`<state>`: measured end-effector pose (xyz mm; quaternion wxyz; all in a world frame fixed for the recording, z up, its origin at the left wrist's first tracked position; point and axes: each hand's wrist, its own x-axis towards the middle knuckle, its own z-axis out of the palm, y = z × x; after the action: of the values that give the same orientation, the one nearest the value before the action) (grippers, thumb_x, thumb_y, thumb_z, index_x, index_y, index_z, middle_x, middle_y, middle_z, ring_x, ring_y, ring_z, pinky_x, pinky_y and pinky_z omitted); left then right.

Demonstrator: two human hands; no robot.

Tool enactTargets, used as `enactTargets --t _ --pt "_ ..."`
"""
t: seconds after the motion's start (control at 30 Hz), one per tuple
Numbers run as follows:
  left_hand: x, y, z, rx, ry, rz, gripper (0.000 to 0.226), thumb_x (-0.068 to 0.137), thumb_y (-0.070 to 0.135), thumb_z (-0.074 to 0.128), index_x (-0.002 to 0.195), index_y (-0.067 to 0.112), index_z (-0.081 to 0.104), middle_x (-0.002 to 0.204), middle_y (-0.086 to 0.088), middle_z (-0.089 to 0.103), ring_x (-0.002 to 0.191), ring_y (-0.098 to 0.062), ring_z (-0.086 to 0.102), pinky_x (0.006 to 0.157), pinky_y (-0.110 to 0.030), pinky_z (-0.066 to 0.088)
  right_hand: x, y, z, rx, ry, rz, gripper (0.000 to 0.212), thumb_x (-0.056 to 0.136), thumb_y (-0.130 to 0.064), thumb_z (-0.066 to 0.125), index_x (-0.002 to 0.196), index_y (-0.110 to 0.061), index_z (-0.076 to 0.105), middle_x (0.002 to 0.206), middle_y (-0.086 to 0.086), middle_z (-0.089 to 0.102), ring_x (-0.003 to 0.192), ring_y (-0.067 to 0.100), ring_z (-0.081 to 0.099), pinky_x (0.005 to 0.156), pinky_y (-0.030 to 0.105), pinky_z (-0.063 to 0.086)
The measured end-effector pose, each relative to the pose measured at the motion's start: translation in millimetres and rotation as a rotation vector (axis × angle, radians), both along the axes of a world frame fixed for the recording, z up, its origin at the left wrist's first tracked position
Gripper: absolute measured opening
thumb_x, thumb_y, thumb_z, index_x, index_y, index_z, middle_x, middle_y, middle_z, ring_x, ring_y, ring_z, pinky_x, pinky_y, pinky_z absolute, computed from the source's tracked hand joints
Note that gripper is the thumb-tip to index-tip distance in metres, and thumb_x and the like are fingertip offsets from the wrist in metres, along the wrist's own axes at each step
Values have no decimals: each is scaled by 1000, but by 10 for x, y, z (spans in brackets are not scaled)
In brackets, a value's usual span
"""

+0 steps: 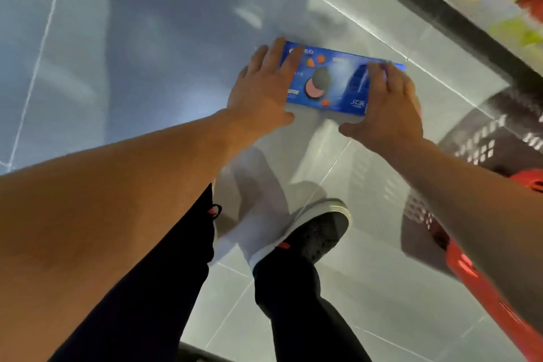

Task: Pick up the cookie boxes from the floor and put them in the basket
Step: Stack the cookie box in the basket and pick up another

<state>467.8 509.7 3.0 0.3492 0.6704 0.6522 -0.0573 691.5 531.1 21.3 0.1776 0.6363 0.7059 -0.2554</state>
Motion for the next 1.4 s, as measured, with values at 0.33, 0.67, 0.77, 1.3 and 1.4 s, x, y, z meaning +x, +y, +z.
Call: enactTargets --t 0.33,0.67,0.77,1.3,1.4 --pt "67 50 -206 78 88 -6 98 65 25 74 148 19 22 146 -5 31 126 -31 37 96 -41 41 -27 105 -235 2 -111 129 113 61 -38 80 150 -19 13 149 6 26 142 35 17 118 44 19" --pt "-524 -631 2115 9 -12 44 102 59 26 77 147 17 27 142 -11 33 121 -38 41 91 -50 47 -460 -482 2146 -86 -8 187 109 63 -30 76 152 -19 14 146 5 30 140 38 18 115 44 25" --pt "-640 -761 2997 40 -69 63 100 57 29 78 145 14 33 138 -14 37 115 -40 46 90 -53 49 -526 -588 3038 -82 5 203 107 61 -32 76 150 -21 16 142 3 31 137 36 20 108 43 30" --pt "-648 -1220 6709 -53 -283 54 110 42 40 76 142 13 40 136 -6 41 120 -16 47 98 -12 33 -152 -1463 6537 38 197 178 114 59 -57 70 152 -21 15 149 8 32 135 33 33 112 43 32" --pt "-751 -1256 6964 -171 -342 88 106 43 39 78 140 14 45 132 -7 48 116 -22 54 102 -36 45 -237 -1758 6893 148 112 210 113 60 -65 67 151 -23 16 149 5 33 134 30 35 111 44 32"
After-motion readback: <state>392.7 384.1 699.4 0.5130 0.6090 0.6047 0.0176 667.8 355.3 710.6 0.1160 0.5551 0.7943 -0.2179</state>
